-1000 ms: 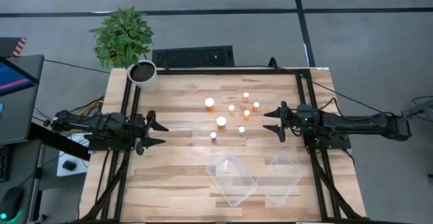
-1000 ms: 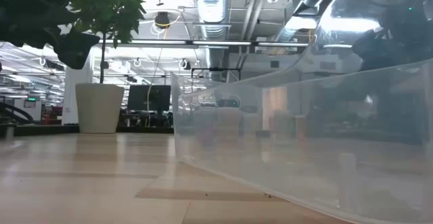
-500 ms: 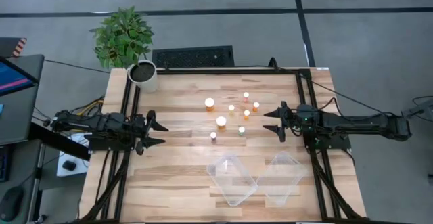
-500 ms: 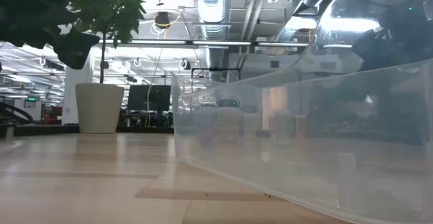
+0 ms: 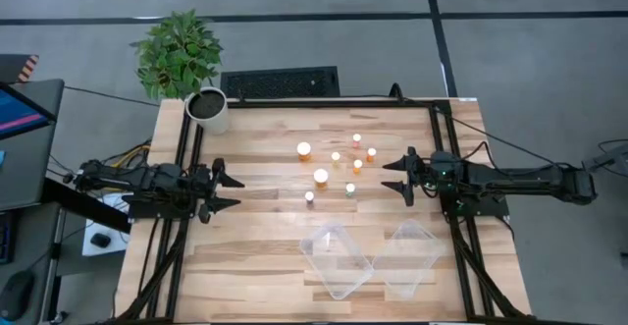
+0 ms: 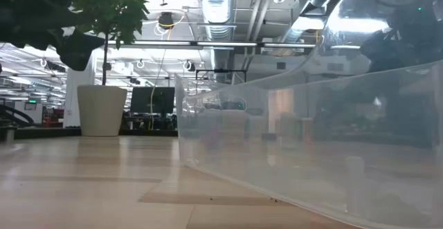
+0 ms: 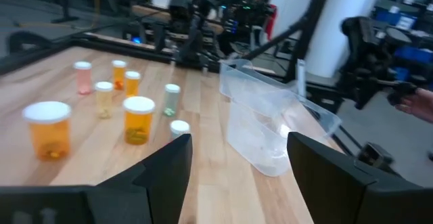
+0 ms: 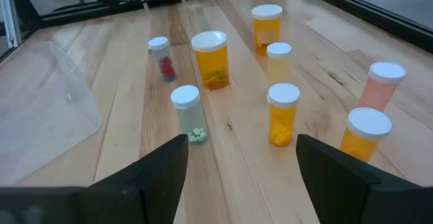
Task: Pick and place medicine bottles into bin by pill shape (circle, oval)
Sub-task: Put the top right orange pill bottle into the right transparent bin
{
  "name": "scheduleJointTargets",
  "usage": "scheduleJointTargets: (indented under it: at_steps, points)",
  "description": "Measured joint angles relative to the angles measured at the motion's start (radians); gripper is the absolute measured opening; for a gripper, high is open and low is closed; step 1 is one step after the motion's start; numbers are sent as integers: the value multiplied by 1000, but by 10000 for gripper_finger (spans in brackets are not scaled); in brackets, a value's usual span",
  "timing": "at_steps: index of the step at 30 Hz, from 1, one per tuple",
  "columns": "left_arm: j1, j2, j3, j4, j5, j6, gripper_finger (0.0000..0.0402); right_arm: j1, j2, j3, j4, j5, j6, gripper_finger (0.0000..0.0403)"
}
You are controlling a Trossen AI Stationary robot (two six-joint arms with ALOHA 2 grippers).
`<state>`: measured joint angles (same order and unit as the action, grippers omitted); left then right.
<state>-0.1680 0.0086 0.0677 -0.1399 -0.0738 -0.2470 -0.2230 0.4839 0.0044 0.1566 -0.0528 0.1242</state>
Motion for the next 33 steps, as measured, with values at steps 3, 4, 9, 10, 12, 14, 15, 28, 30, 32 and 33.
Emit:
scheduleJointTargets:
  at_steps: [3,4,9,10,12,14,15,28,30,32,33]
  points:
    - [0,0,0,1,-47,0,235,0,0,0,0,0,0,286]
    - [0,0,1,1,-61,0,235,0,0,0,0,0,0,286]
    - [0,0,2,4,-118,-6,235,0,0,0,0,0,0,286]
    - [0,0,1,7,-139,-5,235,0,0,0,0,0,0,286]
    - [0,0,1,13,-178,-5,235,0,0,0,0,0,3,286]
    - [0,0,1,18,-201,-5,235,4,0,0,0,0,55,286]
    - [0,0,1,18,-206,-5,235,9,0,0,0,0,101,286]
    - [0,0,0,167,-297,1,235,30,0,0,105,6,279,286]
    - [0,0,0,229,-286,1,235,30,0,3,155,7,279,286]
    - [0,0,0,294,-266,4,235,30,0,12,166,7,278,286]
    - [0,0,0,323,-262,6,235,30,1,22,176,7,275,286]
